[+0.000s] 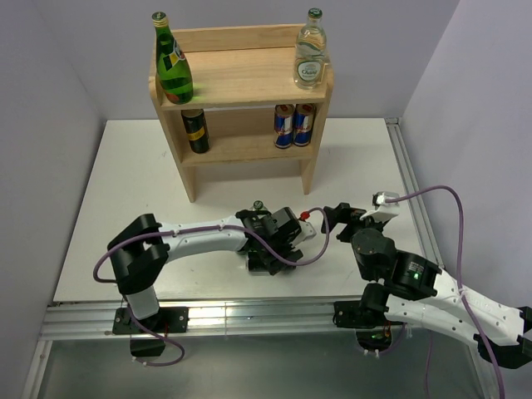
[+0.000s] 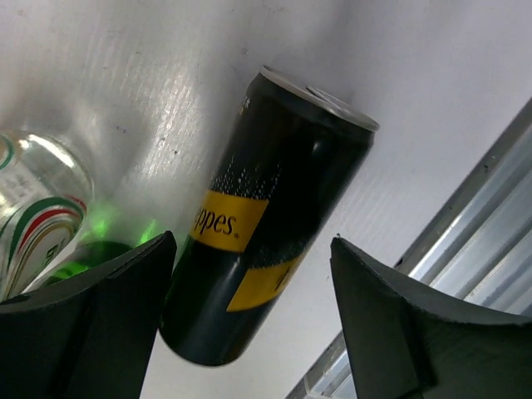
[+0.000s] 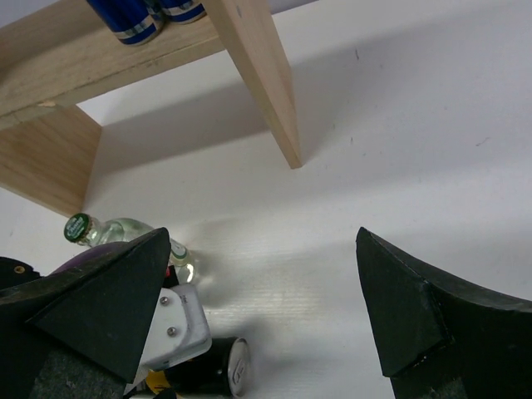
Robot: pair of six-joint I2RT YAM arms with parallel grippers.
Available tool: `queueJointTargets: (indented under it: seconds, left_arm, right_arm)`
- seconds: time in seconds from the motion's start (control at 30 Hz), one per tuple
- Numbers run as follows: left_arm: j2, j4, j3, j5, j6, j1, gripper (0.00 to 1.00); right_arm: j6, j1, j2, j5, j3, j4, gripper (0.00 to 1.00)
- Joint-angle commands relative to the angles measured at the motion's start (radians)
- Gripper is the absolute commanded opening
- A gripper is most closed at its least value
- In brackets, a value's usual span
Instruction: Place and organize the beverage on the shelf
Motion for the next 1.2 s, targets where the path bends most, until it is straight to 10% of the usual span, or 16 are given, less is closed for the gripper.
queueJointTargets:
  seconds: [0.0, 0.43, 0.77, 1.17]
  left_arm:
    - [0.048, 0.051, -0.027, -0.003, -0.015, -0.003, 0.81]
    - [0.192, 0.134, -0.034, 0.019, 0.002, -0.003, 0.72]
    - [0.261, 0.126, -0.008, 0.033, -0.003, -0.001, 0.09]
    - [-0.177, 0.22, -0.048, -0.168, -0.066, -0.003, 0.0]
  right_arm:
    - [0.024, -0.002, -0.012, 0.009, -0.013, 0.025, 1.0]
    - [0.028, -0.016, -0.001, -0.009, -0.04, 0.048, 1.0]
    - [0.028, -0.026, 0.01, -0.031, -0.045, 0.062, 1.0]
    - [0.025, -0.026, 0.025, -0.045, -0.028, 0.066, 1.0]
